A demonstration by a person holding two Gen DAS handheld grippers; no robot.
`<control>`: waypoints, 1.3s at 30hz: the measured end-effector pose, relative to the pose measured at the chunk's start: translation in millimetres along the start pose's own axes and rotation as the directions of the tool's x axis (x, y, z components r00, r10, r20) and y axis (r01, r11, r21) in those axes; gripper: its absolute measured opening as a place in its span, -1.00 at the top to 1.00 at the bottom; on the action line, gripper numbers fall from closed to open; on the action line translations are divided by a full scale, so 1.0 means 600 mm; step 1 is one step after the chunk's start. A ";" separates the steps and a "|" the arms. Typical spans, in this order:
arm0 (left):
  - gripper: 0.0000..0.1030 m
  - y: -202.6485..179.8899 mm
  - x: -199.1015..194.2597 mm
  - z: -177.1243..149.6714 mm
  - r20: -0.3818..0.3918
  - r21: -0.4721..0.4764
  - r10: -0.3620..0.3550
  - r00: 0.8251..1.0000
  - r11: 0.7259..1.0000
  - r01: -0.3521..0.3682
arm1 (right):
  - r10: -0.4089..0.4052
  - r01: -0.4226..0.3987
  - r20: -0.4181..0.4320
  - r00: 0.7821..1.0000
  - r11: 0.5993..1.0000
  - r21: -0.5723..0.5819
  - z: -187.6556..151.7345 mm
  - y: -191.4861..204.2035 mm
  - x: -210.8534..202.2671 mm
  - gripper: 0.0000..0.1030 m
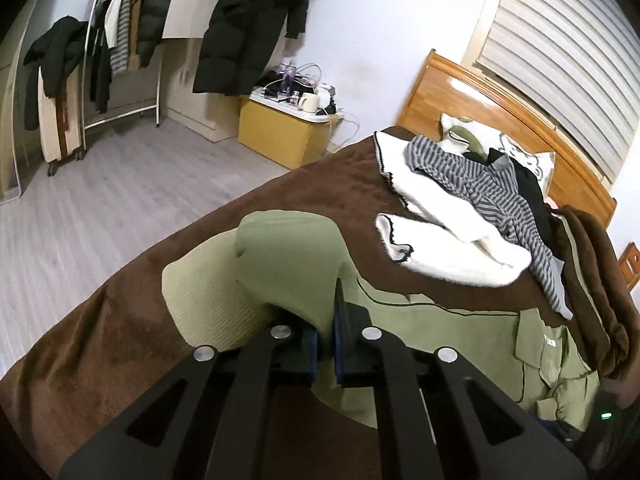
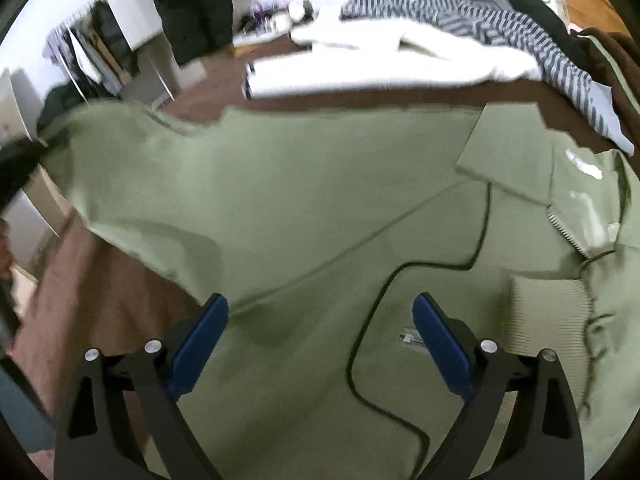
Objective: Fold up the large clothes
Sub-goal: 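Fold the held sleeve across the jacket front with the left tool, release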
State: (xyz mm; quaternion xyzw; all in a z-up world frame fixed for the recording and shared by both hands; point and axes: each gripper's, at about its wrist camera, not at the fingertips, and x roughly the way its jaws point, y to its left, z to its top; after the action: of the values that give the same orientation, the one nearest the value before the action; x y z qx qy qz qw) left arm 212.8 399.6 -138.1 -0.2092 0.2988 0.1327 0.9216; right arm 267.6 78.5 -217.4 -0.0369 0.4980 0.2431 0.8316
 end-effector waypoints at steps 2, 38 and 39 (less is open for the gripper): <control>0.85 -0.003 -0.005 -0.001 0.003 0.002 -0.008 1.000 1.000 0.008 | -0.018 0.018 -0.028 0.999 1.000 -0.011 -0.009 0.001 0.023 -0.80; 0.84 -0.495 -0.160 -0.065 -0.042 0.501 -0.343 0.938 0.806 0.317 | -0.189 0.138 0.145 0.971 0.942 0.304 -0.115 -0.293 -0.281 -0.89; 0.84 -0.512 -0.157 -0.078 -0.055 0.515 -0.344 0.937 0.795 0.322 | -0.193 0.138 0.144 0.971 0.936 0.323 -0.126 -0.307 -0.288 -0.89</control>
State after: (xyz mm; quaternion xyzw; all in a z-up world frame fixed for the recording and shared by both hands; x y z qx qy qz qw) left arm 229.1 97.0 -21.1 -0.0009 0.2625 -0.1120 0.9584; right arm 220.9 -170.1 -142.6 0.0737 0.4508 0.0928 0.8847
